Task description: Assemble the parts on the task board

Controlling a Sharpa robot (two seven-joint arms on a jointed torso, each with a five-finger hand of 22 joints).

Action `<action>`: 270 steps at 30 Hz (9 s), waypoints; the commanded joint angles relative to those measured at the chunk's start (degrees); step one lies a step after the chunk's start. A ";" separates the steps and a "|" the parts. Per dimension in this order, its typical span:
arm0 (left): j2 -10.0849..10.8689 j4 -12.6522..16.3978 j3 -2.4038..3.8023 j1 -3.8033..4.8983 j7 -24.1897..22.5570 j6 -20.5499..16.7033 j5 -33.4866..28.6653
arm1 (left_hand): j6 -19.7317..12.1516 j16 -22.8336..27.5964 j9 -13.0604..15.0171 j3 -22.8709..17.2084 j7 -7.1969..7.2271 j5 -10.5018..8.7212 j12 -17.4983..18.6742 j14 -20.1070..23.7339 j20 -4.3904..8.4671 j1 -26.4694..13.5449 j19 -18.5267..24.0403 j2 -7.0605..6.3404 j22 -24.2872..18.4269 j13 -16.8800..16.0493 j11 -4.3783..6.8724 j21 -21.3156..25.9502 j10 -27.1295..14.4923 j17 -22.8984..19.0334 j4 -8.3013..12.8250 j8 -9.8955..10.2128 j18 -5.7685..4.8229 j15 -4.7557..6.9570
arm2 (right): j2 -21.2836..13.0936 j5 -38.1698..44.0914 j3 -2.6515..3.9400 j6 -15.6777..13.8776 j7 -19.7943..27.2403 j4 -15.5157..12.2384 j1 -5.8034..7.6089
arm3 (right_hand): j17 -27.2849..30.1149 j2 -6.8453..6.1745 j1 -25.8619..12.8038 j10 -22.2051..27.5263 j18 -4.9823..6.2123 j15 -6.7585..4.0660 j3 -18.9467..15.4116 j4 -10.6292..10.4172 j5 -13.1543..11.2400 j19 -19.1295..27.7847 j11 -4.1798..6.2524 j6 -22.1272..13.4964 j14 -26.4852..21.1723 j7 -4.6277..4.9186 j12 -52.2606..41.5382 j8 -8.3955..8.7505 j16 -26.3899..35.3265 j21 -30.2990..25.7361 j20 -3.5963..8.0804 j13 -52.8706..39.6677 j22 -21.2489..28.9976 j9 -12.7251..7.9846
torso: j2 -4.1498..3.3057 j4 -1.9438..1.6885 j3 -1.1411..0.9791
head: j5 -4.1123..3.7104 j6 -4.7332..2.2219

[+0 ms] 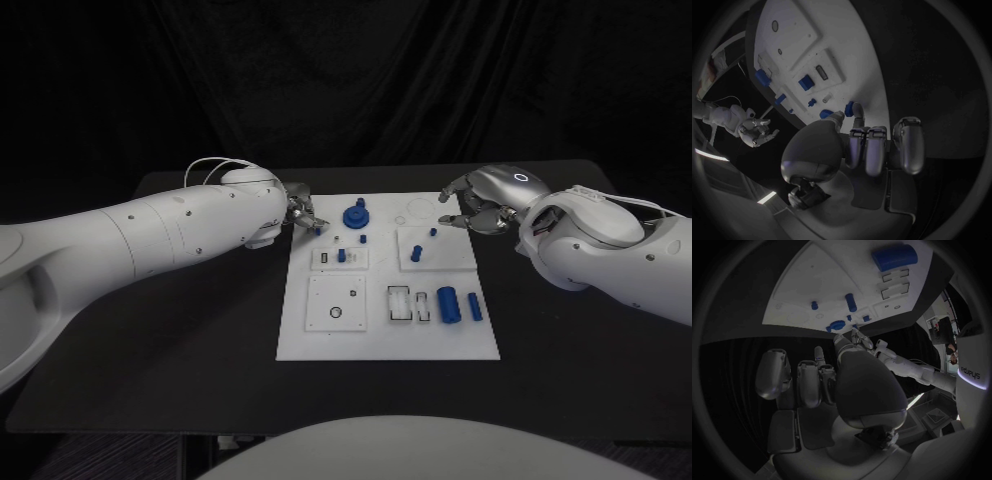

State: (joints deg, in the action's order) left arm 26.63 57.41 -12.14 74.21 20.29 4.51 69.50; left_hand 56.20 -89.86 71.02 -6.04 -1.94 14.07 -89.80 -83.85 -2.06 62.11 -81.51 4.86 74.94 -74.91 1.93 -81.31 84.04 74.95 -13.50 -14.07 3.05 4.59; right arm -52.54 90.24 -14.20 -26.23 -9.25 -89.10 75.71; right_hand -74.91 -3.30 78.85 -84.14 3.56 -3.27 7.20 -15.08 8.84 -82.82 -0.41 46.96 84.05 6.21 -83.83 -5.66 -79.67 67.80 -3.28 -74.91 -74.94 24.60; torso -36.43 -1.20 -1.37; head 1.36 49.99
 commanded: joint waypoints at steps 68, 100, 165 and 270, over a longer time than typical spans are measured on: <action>11.24 18.38 0.05 0.33 0.45 -6.58 -9.08 | 3.56 -0.14 -0.89 -17.56 0.45 5.03 -0.20 -6.15 0.34 2.00 -0.19 -4.81 7.50 -15.09 0.37 0.87 5.96 15.05 8.43 2.59 0.11 0.22 | -1.04 0.17 0.03 0.78 -1.12 -0.14 -0.12 | -7.60 0.63 0.26 0.24 0.93 0.42 0.10 0.66 1.12 0.52 -0.47 0.61 3.17 0.21 0.42 0.48 0.46 -0.56 -0.12 -10.07 -9.06 -0.25 | 0.48 -0.87 -0.38 | -0.80 0.01; 8.61 17.08 0.04 -0.68 -0.50 -5.22 -9.09 | 3.86 -0.14 -0.68 -18.38 0.38 2.35 -0.20 -6.15 0.32 0.33 -0.50 -4.56 7.89 -15.09 0.30 0.66 5.96 15.05 7.20 2.69 0.01 0.19 | -0.98 0.17 0.03 1.01 -1.06 -0.34 -0.12 | -7.56 0.59 0.11 0.25 0.94 0.44 0.00 0.59 1.21 0.54 -0.47 0.64 3.16 0.19 0.45 0.54 0.52 -0.66 -0.13 -10.05 -9.04 -0.32 | 0.47 -1.16 -0.35 | -0.34 0.01; 8.21 15.13 0.05 -3.10 -0.43 -4.22 -9.08 | 3.47 -0.14 0.11 -15.71 0.08 -3.84 -0.20 -6.15 0.19 -2.45 -0.53 -4.81 8.24 -15.09 0.04 0.91 5.96 15.05 3.63 3.07 0.03 -0.01 | -1.02 0.17 0.03 1.41 -0.92 -0.10 -0.18 | -7.53 0.58 -0.03 0.31 0.94 0.43 -0.08 0.54 1.26 0.54 -0.46 0.70 3.14 0.17 0.52 0.62 0.57 -0.70 -0.14 -9.99 -9.04 -0.42 | 0.58 -0.99 -0.33 | -0.55 0.01; 8.10 13.69 0.07 -2.45 -1.82 -5.70 -9.09 | 4.57 -0.14 2.41 2.78 0.17 -3.85 -0.20 -6.15 0.11 -3.92 -1.35 0.39 9.89 -15.09 0.06 1.48 5.96 15.05 -1.45 4.07 -0.08 -0.02 | -5.11 -24.67 0.02 -5.35 16.96 1.74 1.02 | -9.16 5.93 -2.41 -0.62 0.39 0.97 -13.25 1.26 4.98 -0.32 -1.12 10.39 3.64 -0.29 -0.73 -0.19 -1.95 2.66 -0.62 -10.55 -9.87 -1.99 | 0.51 -0.96 -0.38 | -0.42 0.01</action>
State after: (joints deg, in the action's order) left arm 34.70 70.84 -12.16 71.39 18.59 -1.65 60.79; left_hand 60.70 -89.86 73.35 -3.55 -1.95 10.59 -89.80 -84.05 -1.86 57.78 -82.53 5.19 74.91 -74.90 1.93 -79.97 84.04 74.93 -14.87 -9.98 3.06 4.39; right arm -57.67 64.27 -14.22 -31.28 8.98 -87.28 76.77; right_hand -74.90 2.64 75.93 -84.13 3.56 -2.37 -5.85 -13.59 14.10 -82.93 -1.45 56.99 84.10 5.80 -84.76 -6.16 -81.67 70.37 -3.80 -75.06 -74.93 22.65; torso -35.97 -2.14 -1.78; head 0.95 49.99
